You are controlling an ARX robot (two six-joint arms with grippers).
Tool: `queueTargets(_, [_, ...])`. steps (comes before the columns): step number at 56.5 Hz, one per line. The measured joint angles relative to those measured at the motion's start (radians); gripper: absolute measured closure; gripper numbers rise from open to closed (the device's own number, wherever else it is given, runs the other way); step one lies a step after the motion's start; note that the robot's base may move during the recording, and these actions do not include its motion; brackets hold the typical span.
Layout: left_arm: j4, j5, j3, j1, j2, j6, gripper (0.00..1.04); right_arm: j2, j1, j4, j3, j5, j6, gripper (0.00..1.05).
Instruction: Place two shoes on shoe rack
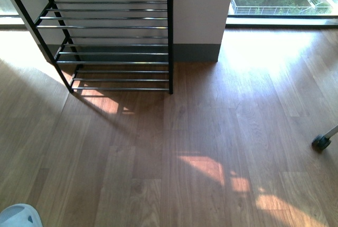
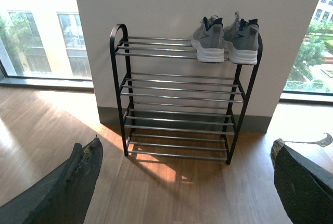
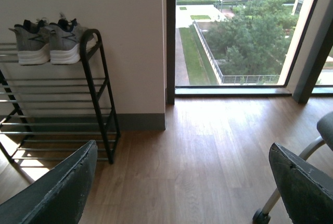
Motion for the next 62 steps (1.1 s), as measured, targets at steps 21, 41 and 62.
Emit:
queueTargets(21, [0.000,0.000,0.000,0.000,0.000,0.000,0.09,0.000,0.000,0.000,0.000,0.004,0.000,0.09])
queueTargets(41, [0.000,0.000,0.000,0.000,0.000,0.000,0.09,0.000,0.000,0.000,0.000,0.000,0.000,0.09])
queueTargets(62, [0.000,0.000,0.000,0.000,0.000,0.000,0.09,0.000,0.000,0.000,0.000,0.000,0.000,0.09])
